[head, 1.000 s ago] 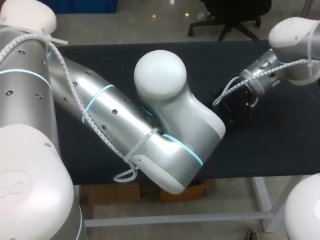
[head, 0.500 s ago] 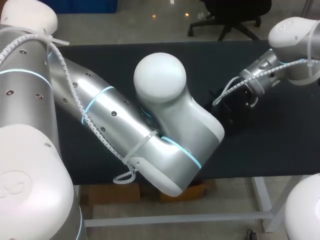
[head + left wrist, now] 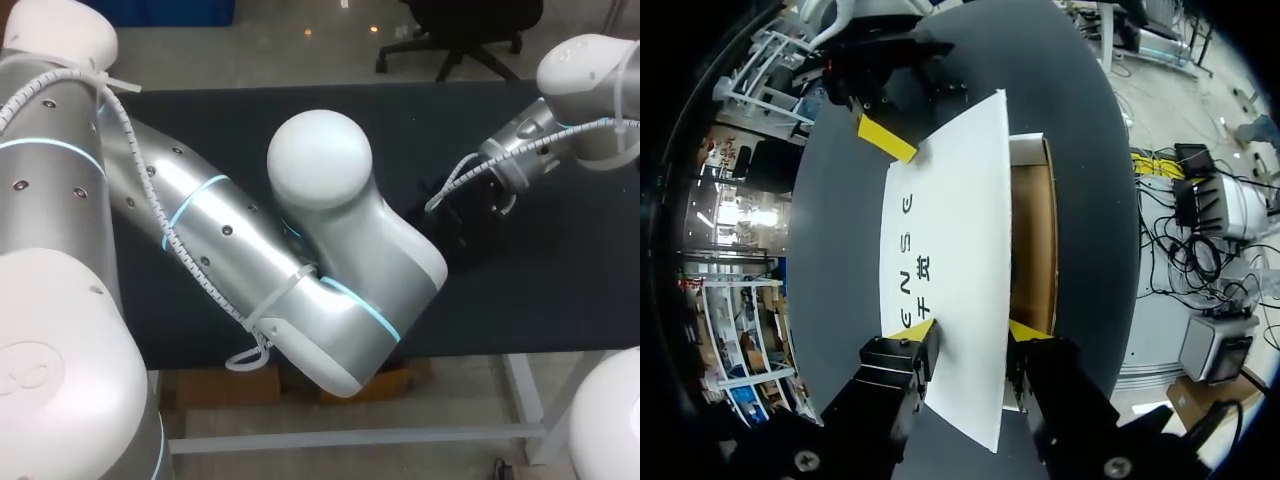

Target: Assemble the packaging by folding the flat box into shape, placing the metal phone stand inside, and closing the box properly

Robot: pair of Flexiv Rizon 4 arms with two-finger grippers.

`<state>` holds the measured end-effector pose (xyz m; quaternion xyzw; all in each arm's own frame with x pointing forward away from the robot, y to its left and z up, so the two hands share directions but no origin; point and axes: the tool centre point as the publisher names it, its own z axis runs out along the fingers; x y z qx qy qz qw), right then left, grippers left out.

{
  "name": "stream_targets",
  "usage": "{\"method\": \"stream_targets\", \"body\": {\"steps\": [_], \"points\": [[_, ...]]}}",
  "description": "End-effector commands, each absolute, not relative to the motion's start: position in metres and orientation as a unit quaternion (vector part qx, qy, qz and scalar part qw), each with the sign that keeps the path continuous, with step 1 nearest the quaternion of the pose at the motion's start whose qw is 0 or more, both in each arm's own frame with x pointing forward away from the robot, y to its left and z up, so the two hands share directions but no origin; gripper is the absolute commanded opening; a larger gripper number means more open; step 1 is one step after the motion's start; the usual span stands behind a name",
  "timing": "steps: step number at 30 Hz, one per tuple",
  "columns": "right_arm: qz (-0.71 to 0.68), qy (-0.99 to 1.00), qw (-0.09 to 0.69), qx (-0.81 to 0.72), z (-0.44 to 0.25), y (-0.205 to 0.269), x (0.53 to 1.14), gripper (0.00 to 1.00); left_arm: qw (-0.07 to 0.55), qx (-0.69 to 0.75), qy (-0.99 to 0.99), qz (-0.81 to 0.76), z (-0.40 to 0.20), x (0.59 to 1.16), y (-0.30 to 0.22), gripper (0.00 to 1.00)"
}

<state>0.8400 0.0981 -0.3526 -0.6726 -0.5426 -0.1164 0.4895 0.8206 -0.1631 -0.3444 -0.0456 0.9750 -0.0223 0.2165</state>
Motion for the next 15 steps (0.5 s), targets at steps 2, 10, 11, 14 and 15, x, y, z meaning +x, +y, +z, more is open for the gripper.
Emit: {"method": "stream_targets", "body": {"steps": [2,10,11,14,15], "points": [[-0.116,-0.542,0.49,-0.673,-0.3531,0.0977,0.8393,0.42,0.219,-0.045,0.974,-0.022,-0.348,0.8176,-0.1647,0.41],[-0.117,-0.541,0.49,-0.673,-0.3529,0.0973,0.8392,0.42,0.221,-0.046,0.974,-0.022,-0.3506,0.8162,-0.1641,0.41],[-0.117,-0.541,0.49,-0.673,-0.353,0.0973,0.8393,0.42,0.221,-0.046,0.974,-0.022,-0.3511,0.8159,-0.164,0.41],[-0.117,-0.542,0.49,-0.673,-0.3531,0.0975,0.8394,0.41,0.222,-0.047,0.974,-0.02,-0.353,0.8151,-0.1638,0.41],[-0.117,-0.542,0.49,-0.673,-0.3531,0.0975,0.8394,0.41,0.222,-0.049,0.974,-0.02,-0.3538,0.815,-0.1636,0.41]]}}
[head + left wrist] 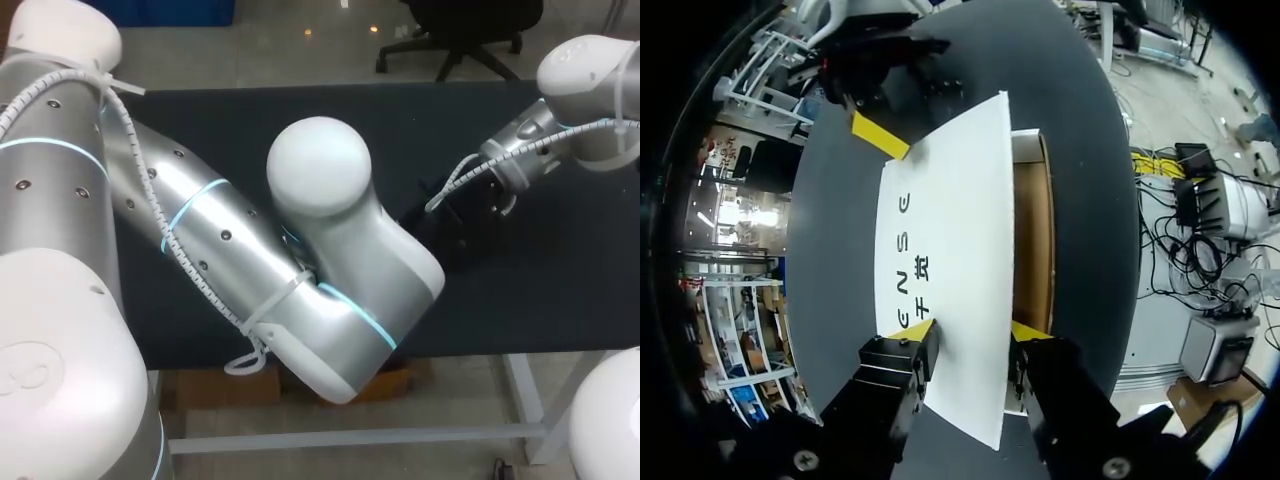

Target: Assemble the packaging by folding the flat box into shape, placing the metal phone stand inside, and closing the box properly

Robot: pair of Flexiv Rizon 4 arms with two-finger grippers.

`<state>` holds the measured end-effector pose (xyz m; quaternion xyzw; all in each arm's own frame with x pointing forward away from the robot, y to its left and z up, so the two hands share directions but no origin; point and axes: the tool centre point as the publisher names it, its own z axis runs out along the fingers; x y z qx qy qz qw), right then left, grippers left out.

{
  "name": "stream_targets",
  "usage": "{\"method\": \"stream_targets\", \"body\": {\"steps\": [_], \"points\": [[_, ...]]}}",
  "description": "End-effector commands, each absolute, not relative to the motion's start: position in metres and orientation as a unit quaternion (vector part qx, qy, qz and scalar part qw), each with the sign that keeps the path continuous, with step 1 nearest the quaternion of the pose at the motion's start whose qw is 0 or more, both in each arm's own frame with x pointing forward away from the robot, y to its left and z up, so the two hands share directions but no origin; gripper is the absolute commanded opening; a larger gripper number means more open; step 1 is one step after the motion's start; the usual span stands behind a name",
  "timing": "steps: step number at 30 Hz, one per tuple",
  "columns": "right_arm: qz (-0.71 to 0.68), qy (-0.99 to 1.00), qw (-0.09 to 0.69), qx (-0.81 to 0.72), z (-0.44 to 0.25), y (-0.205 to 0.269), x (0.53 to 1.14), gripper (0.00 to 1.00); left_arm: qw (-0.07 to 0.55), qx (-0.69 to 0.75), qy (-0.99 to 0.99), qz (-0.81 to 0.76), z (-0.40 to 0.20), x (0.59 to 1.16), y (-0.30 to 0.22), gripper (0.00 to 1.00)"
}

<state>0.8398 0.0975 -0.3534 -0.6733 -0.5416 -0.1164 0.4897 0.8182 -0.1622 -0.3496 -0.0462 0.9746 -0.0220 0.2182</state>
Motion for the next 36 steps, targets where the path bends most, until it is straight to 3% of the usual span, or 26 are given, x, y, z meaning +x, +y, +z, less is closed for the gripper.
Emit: {"method": "stream_targets", "body": {"steps": [1,36], "points": [[-0.117,-0.542,0.489,-0.673,-0.3529,0.0977,0.8395,0.41,0.222,-0.049,0.974,-0.02,-0.3545,0.8147,-0.1634,0.42],[-0.125,-0.539,0.485,-0.677,-0.3484,0.0909,0.8327,0.4,0.226,-0.056,0.972,-0.014,-0.3643,0.8097,-0.1629,0.42]]}}
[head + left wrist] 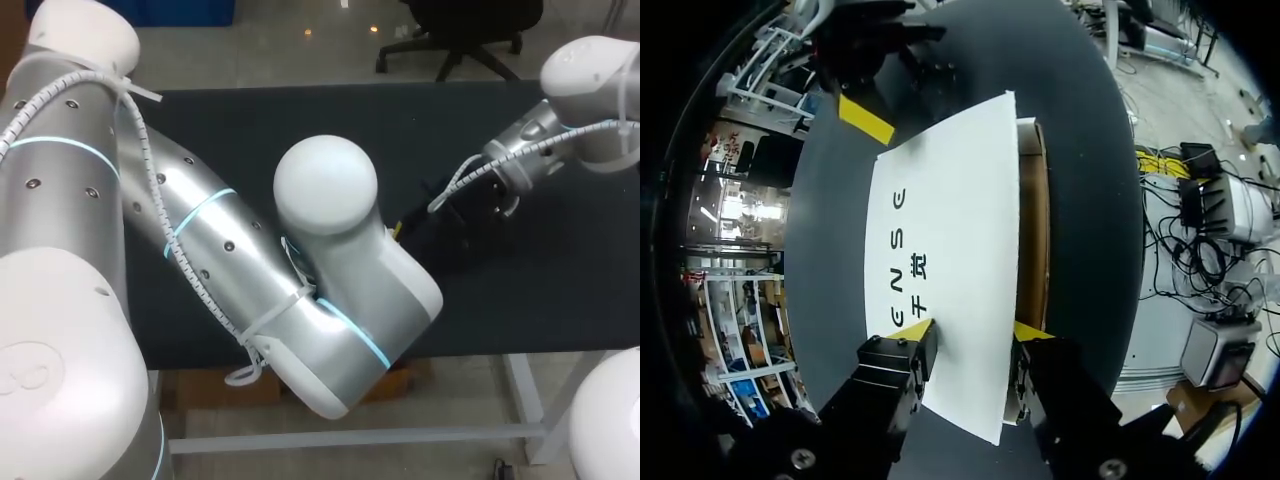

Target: Assemble the packaging by folding the flat box into shape, placing the metal phone stand inside, and closing the box properly

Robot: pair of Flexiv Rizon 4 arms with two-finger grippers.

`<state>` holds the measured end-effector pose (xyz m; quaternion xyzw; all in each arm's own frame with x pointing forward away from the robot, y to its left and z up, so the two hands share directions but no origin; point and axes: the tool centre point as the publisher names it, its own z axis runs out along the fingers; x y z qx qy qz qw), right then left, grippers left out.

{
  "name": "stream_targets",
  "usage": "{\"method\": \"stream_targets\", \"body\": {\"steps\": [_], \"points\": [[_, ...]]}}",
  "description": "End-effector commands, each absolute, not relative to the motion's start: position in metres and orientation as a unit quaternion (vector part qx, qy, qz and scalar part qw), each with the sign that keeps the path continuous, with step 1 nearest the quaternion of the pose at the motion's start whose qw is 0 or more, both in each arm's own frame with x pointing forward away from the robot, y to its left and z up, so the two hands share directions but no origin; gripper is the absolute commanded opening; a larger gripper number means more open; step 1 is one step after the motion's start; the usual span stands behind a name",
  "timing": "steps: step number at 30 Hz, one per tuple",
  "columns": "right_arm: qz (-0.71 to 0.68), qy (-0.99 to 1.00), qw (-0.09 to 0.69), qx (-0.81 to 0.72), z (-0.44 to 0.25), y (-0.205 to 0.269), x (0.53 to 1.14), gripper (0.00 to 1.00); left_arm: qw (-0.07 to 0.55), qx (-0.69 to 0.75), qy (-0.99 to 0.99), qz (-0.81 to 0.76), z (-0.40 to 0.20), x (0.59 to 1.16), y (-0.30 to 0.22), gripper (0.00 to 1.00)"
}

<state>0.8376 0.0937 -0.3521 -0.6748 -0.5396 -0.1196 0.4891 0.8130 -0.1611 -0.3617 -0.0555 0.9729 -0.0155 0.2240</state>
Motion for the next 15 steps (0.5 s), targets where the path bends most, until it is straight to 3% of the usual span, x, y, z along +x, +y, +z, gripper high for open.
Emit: {"method": "stream_targets", "body": {"steps": [1,15], "points": [[-0.125,-0.539,0.485,-0.678,-0.3478,0.0905,0.8321,0.4,0.226,-0.055,0.972,-0.014,-0.3644,0.8095,-0.163,0.42],[-0.138,-0.543,0.472,-0.681,-0.3398,0.0857,0.825,0.39,0.225,-0.054,0.973,-0.019,-0.364,0.8052,-0.1632,0.42]]}}
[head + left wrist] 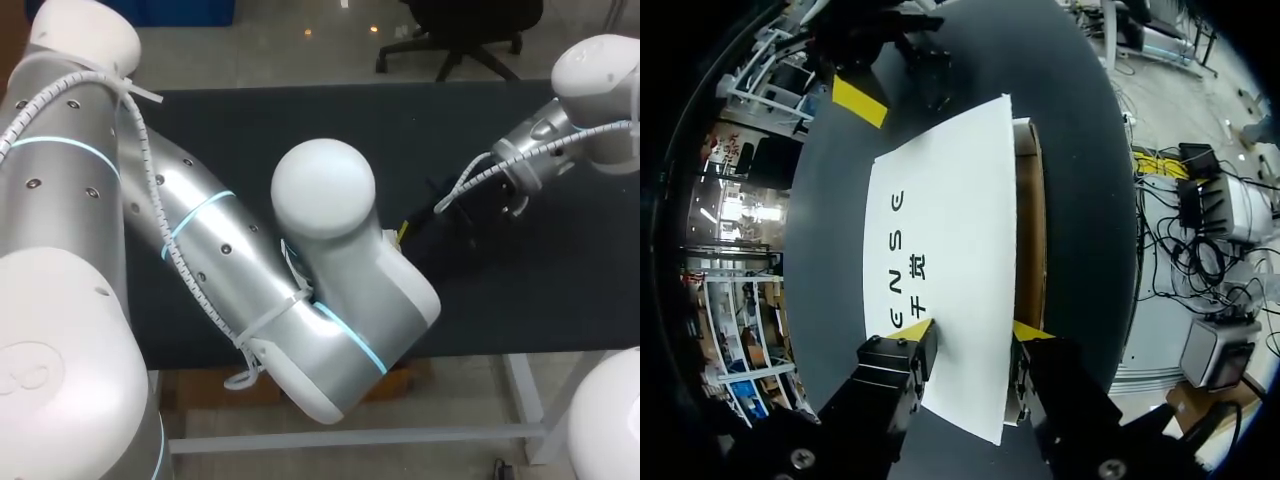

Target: Assemble the packaging by folding the flat box into shape, placing the metal phone stand inside, and closing the box properly

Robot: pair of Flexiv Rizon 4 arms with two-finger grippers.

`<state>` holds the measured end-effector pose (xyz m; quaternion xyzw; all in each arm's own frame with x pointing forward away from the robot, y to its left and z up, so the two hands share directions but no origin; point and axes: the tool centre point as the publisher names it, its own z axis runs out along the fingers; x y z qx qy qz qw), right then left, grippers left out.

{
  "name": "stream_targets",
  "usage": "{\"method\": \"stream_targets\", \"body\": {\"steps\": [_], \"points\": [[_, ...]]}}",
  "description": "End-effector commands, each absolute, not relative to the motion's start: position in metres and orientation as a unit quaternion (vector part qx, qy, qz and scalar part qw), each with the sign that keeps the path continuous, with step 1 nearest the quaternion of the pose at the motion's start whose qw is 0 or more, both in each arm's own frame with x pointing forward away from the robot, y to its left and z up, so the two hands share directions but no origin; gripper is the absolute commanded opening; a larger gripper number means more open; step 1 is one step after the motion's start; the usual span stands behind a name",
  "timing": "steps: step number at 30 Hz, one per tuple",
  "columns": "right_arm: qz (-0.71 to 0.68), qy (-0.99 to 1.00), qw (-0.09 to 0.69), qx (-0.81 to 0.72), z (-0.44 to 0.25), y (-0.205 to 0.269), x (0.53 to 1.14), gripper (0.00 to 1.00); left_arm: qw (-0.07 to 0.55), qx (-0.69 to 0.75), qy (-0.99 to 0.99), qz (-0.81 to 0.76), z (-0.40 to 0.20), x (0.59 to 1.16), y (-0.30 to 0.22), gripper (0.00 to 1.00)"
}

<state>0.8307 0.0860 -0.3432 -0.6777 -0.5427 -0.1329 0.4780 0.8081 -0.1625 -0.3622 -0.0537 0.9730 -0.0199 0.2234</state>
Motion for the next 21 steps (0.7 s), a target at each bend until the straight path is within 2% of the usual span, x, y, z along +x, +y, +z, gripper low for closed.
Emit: {"method": "stream_targets", "body": {"steps": [1,6,10,12,15,21], "points": [[-0.138,-0.543,0.471,-0.681,-0.339,0.086,0.825,0.39,0.225,-0.054,0.973,-0.019,-0.364,0.805,-0.163,0.43],[-0.143,-0.545,0.462,-0.685,-0.336,0.084,0.822,0.36,0.226,-0.054,0.972,-0.019,-0.364,0.805,-0.163,0.43],[-0.147,-0.548,0.455,-0.686,-0.333,0.084,0.82,0.21,0.226,-0.053,0.973,-0.018,-0.364,0.804,-0.163,0.43],[-0.148,-0.55,0.452,-0.687,-0.331,0.084,0.82,0.1,0.226,-0.053,0.973,-0.018,-0.364,0.804,-0.163,0.43],[-0.151,-0.553,0.448,-0.686,-0.329,0.085,0.818,0.0,0.226,-0.053,0.973,-0.018,-0.364,0.804,-0.163,0.42],[-0.156,-0.564,0.437,-0.683,-0.326,0.091,0.814,0.0,0.226,-0.053,0.973,-0.017,-0.364,0.804,-0.163,0.42]]}}
